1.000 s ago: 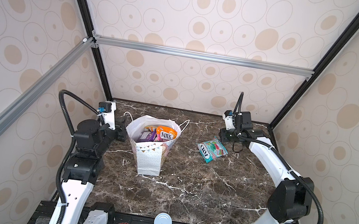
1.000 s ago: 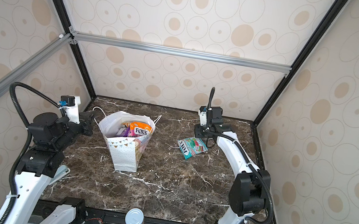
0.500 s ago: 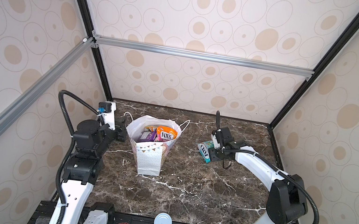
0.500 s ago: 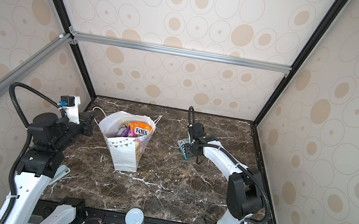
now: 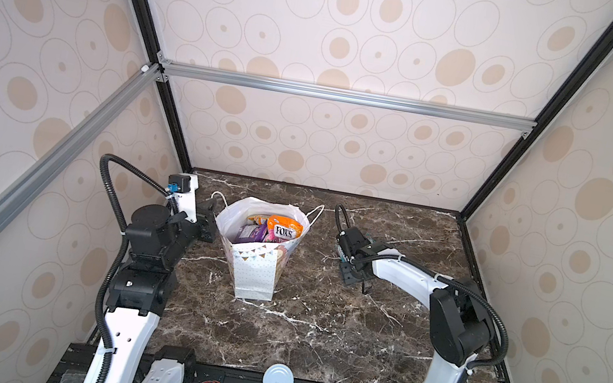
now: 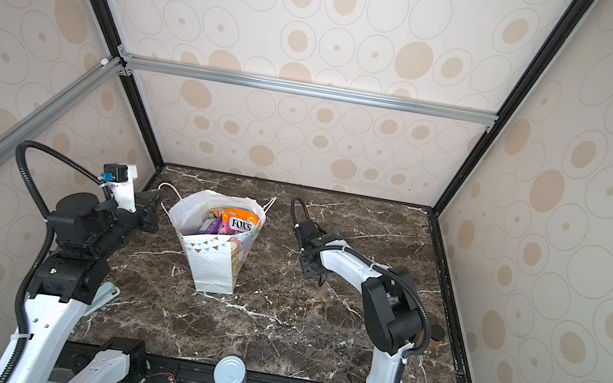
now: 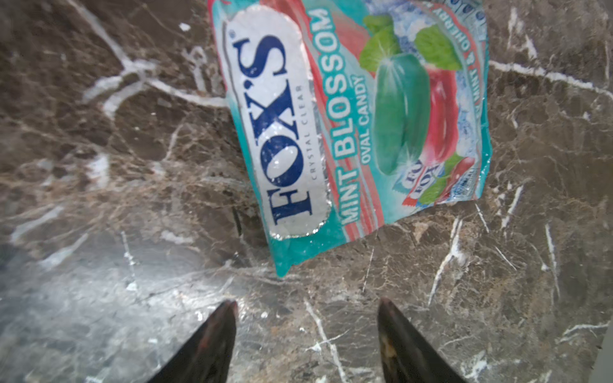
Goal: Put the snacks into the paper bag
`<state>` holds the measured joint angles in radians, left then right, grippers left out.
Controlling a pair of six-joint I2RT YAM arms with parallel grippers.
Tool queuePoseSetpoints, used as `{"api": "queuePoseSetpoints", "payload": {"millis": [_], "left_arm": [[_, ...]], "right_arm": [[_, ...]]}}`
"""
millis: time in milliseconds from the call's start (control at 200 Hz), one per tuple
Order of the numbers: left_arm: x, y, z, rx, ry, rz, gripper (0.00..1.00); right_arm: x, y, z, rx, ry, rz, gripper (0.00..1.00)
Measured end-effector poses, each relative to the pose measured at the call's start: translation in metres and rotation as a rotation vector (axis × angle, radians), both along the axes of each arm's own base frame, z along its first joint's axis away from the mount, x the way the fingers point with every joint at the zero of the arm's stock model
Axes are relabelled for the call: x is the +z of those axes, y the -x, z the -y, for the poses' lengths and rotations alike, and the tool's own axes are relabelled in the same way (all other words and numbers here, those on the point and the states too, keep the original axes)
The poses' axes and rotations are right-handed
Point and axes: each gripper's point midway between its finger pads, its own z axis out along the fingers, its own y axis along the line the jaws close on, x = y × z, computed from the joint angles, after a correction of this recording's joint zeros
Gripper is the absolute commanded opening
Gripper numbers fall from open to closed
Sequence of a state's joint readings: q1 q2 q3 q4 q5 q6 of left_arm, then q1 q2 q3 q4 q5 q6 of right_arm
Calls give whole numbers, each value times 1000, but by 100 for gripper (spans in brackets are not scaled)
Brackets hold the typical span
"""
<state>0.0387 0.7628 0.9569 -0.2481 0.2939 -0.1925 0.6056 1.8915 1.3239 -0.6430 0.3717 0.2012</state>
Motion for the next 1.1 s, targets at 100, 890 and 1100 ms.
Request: {"api": "queuePoseSetpoints", "payload": {"millis": [100,890,1100], "left_arm": [[0,0,0,0,0,0,0],[0,0,0,0,0,0,0],[0,0,0,0,0,0,0]], "right_arm": [[-5,-5,0,-4,21,1,69],[-29,-27,-4,-23,85,35,16],[-28,-28,-4,-21,82,40,0]]}}
